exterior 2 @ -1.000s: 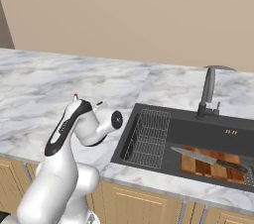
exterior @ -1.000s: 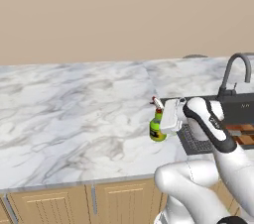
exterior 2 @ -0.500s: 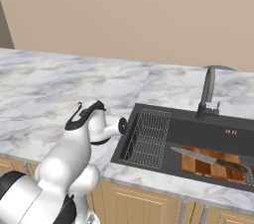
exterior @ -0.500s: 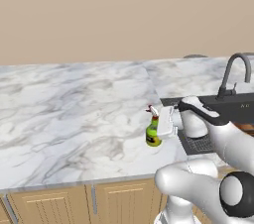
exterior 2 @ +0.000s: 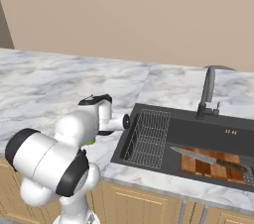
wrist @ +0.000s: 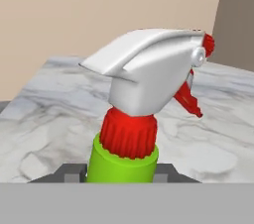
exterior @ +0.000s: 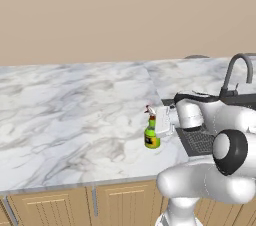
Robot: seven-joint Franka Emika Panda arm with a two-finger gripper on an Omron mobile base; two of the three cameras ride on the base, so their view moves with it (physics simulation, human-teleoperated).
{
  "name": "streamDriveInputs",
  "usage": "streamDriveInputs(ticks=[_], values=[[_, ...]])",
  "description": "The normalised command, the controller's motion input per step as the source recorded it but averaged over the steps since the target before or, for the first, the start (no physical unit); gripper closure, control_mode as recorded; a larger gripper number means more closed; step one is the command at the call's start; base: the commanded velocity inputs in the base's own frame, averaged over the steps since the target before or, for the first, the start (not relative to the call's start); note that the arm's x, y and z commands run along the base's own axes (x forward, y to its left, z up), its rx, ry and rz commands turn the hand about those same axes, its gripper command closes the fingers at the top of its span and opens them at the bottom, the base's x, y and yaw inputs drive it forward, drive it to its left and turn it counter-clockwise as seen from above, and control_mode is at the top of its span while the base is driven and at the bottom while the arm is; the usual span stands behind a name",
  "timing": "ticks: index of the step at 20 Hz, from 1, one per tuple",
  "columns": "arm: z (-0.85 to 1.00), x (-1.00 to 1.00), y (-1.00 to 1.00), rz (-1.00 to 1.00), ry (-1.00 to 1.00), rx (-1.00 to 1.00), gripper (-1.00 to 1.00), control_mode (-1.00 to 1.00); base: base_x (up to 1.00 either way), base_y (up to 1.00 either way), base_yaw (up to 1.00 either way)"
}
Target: Move the cutting board and knife to the sink. Then move spray from the cabinet to the counter.
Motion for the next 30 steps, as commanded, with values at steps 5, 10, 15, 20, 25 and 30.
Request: streamDriveInputs(ticks=[5, 10, 15, 20, 25, 30], values=[[-0.46, 0.11, 0.08, 0.04, -0.03, 0.00, 1.00, -1.00, 0.00, 0.00, 0.00], [-0.58, -0.10, 0.06, 0.05, -0.14, 0.00, 1.00, -1.00, 0.00, 0.00, 0.00], [-0.35, -0.15, 0.00, 0.06, -0.29, 0.01, 1.00, -1.00, 0.00, 0.00, 0.00], [-0.04, -0.02, 0.00, 0.05, -0.24, 0.02, 1.00, -1.00, 0.00, 0.00, 0.00], [-0.01, 0.00, 0.00, 0.04, -0.16, 0.00, 1.00, -1.00, 0.00, 0.00, 0.00], [-0.16, 0.05, 0.00, 0.02, -0.06, 0.00, 1.00, -1.00, 0.00, 0.00, 0.00]])
